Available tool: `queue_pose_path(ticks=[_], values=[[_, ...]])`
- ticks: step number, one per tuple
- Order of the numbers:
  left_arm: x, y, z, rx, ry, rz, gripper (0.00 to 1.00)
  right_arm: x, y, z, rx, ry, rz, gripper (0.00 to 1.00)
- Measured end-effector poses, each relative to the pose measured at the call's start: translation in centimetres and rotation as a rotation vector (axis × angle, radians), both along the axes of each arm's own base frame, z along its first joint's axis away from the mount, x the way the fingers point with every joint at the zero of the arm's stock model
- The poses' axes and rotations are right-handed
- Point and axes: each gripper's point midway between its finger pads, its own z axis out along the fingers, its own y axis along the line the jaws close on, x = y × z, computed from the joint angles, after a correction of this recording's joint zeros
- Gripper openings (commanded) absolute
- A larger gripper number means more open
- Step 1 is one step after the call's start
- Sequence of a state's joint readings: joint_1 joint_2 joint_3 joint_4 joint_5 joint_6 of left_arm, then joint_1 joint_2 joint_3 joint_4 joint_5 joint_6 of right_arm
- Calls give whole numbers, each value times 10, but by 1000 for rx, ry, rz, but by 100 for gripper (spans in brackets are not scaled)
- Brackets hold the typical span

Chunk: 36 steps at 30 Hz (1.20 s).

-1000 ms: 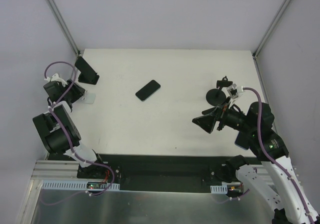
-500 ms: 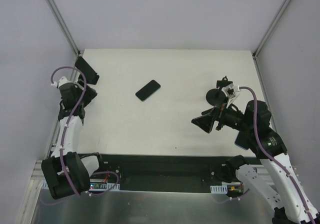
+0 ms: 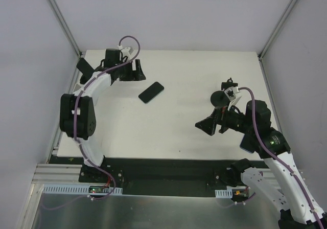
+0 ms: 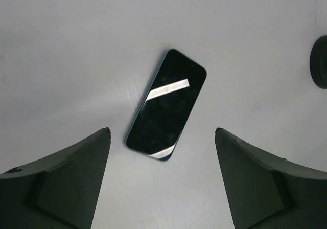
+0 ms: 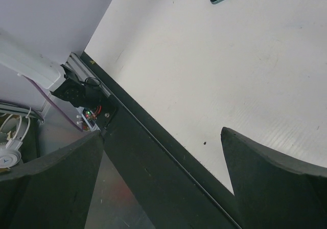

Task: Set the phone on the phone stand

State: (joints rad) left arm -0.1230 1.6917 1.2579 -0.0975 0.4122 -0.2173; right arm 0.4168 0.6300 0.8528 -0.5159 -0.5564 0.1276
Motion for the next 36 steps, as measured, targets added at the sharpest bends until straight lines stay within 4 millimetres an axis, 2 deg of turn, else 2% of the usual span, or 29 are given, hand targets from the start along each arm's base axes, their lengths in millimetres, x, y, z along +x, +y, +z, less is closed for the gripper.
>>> queue_pose_path(ticks=[3, 7, 9, 13, 16, 22, 28, 36], values=[[29, -34, -17, 29, 53, -123, 81, 0, -1, -2, -7, 8, -7, 100], [51, -63, -48, 110, 142, -209, 81, 0, -3, -4, -16, 11, -17, 100], [54, -70, -61, 143, 172, -229, 82, -1, -4, -5, -21, 13, -19, 100], [39, -78, -81, 183, 251, -266, 89, -2, -6, -4, -25, 9, -24, 100], [28, -80, -85, 195, 286, -289, 92, -3, -7, -4, -26, 10, -24, 100], [19, -80, -91, 190, 322, -316, 97, -3, -7, -4, -26, 11, -24, 100], [5, -79, -111, 212, 388, -325, 98, -5, -7, -2, -21, 0, -24, 100], [-14, -82, -120, 354, 381, -308, 96, -8, -9, 2, -11, -20, -25, 100]])
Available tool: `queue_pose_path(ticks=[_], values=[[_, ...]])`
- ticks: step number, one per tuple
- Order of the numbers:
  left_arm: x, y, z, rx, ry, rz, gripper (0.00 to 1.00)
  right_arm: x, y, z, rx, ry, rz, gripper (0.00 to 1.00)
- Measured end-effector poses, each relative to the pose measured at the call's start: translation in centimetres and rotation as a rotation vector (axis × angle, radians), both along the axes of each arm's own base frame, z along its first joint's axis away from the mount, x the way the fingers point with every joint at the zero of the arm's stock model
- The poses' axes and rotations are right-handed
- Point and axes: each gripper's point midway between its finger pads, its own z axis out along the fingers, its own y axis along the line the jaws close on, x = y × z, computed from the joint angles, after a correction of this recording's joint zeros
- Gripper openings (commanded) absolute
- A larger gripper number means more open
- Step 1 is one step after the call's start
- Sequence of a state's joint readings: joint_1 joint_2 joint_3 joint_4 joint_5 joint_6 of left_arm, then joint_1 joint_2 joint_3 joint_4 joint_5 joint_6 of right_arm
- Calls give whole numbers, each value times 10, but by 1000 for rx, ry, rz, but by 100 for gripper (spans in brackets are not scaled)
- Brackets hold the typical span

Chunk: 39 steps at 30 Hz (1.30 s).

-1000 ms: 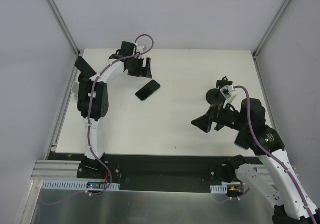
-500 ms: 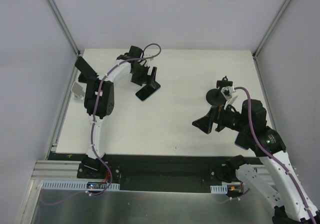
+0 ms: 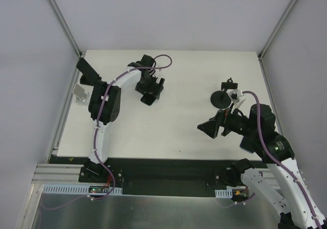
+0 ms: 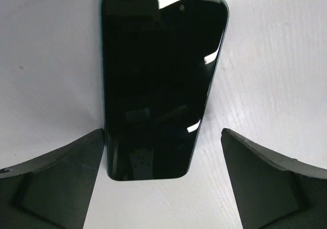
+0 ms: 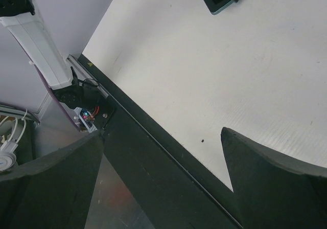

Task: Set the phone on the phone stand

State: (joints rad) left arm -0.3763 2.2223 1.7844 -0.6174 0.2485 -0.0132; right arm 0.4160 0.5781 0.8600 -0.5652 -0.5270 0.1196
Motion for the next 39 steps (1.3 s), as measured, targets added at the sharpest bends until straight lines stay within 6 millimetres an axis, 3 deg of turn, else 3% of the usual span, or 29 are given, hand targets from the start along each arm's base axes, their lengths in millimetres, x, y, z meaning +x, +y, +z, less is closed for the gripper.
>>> queue_pose_path(ticks=[5, 12, 16, 17, 20, 23, 27, 29, 30, 33, 34, 37, 39], values=[[-21, -7, -10, 171, -35, -12, 93, -2, 0, 2, 11, -7, -2, 100], [-36, -17, -14, 244, -27, 20, 77, -3, 0, 1, 21, 6, -9, 100], [-37, -16, -14, 251, -14, 54, 47, -1, -1, -7, 12, 43, -23, 100], [-38, -16, -14, 254, -11, 61, 35, 0, -1, -10, 7, 55, -31, 100], [-40, -14, -13, 267, -5, 75, 19, 4, -2, -15, -5, 81, -50, 100], [-40, -21, -3, 251, -16, 65, 10, 7, -4, -26, -22, 112, -80, 100], [-47, -26, -8, 218, 20, 51, 1, 17, -6, -52, -62, 206, -133, 99], [-49, -26, -7, 193, 32, 51, 4, 22, -5, -67, -83, 270, -153, 98], [-51, -27, -6, 177, 35, 53, 16, 24, -3, -78, -95, 316, -159, 97], [-62, -25, -6, 146, 52, 59, 37, 28, 0, -96, -109, 394, -168, 97], [-66, -25, -4, 136, 50, 63, 54, 28, 1, -100, -110, 410, -170, 97], [-87, -18, -2, 133, 92, 70, 74, 31, 3, -99, -97, 406, -175, 97], [-94, -15, 3, 129, 102, 85, 80, 33, 4, -96, -86, 388, -176, 97]])
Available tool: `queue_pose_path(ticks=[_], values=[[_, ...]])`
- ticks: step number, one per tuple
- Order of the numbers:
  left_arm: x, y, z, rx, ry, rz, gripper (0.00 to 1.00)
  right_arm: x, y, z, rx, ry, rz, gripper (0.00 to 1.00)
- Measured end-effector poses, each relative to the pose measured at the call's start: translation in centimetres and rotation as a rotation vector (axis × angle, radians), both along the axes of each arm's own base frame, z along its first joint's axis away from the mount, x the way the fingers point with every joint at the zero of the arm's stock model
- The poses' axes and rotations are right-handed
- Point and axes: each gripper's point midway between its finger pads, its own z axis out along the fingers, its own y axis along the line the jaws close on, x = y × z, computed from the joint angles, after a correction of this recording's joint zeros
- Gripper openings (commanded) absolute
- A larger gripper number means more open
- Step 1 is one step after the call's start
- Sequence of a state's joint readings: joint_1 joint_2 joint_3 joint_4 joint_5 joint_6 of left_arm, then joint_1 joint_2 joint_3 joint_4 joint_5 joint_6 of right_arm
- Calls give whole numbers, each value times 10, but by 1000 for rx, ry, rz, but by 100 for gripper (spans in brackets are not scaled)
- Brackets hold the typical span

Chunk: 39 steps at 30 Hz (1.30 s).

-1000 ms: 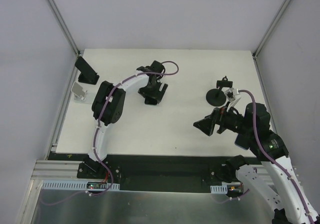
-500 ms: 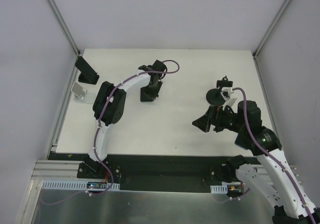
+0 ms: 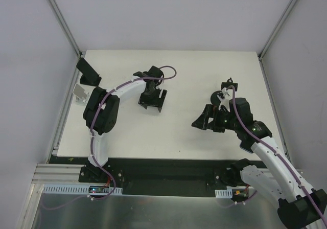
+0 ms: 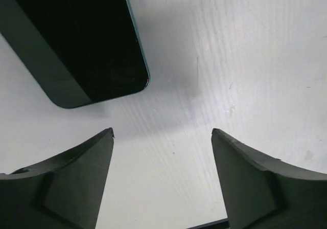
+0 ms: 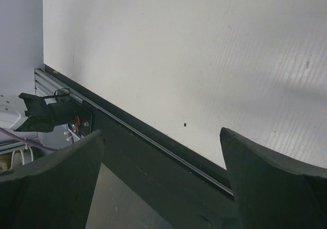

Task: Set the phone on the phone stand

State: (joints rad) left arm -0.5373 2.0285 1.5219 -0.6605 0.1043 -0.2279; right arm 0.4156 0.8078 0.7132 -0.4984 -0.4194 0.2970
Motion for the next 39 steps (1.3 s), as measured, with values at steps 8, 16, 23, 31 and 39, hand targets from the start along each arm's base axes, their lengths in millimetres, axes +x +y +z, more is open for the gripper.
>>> queue_pose_path(ticks=[8, 16, 23, 31, 39], values=[[39, 2, 43, -48, -117, 104, 99, 0, 0, 6, 16, -24, -5, 97], [112, 10, 48, -36, -190, 209, 99, -2, -3, 20, 34, -88, -19, 97], [112, 22, 3, 100, -124, 221, 99, -2, -4, 21, 33, -94, -24, 97], [102, 26, -11, 181, -104, 211, 84, -1, -3, 17, 28, -77, -20, 97], [89, 18, -15, 149, -65, 208, 38, 1, -1, 7, 16, -27, -14, 96]])
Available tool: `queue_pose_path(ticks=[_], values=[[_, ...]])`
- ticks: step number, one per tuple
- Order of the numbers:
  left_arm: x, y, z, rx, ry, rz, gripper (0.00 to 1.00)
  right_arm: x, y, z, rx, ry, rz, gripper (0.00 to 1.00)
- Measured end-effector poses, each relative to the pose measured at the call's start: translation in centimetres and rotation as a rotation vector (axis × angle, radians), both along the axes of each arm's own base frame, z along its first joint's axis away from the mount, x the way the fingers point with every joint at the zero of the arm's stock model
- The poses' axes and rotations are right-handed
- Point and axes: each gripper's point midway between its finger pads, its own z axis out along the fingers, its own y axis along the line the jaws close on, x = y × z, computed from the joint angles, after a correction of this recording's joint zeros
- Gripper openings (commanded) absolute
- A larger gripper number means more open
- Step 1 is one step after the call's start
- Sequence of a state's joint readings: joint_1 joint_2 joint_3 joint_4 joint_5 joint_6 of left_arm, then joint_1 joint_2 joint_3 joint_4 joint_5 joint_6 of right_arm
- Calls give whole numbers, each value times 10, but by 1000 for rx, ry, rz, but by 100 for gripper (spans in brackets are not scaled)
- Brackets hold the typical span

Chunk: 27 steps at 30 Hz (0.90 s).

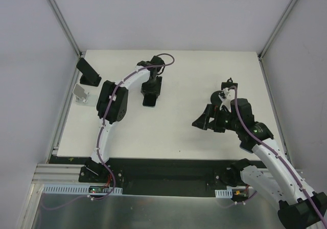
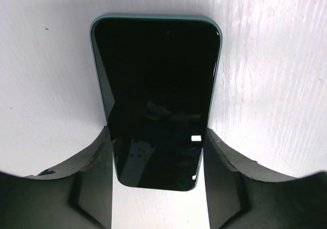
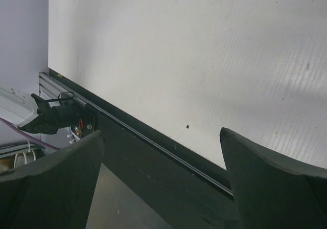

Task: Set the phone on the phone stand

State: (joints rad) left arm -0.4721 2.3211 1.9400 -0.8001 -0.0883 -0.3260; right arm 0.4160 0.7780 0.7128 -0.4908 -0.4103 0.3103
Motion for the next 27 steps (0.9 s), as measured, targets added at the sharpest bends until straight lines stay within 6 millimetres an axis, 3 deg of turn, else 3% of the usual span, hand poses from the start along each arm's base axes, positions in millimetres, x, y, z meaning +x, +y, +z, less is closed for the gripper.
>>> queue_pose_path(ticks=[1, 5, 11, 16, 18, 27], values=[[-1, -1, 1, -10, 2, -6, 32, 0, 0, 0, 2, 2, 0, 96], [-14, 0, 2, -29, 13, -33, 29, -1, 1, -2, 9, 7, -1, 96], [-63, -3, 5, -134, 63, -70, 27, -2, 3, -20, 8, 56, -7, 96], [-102, -18, 9, -242, 92, -100, 24, -3, 16, -43, 42, 128, -16, 88], [-116, -26, 11, -302, 99, -108, 22, -1, 22, -53, 61, 168, -40, 75], [-152, -56, 17, -492, 117, -139, 21, 44, 47, -101, 85, 307, -205, 63]])
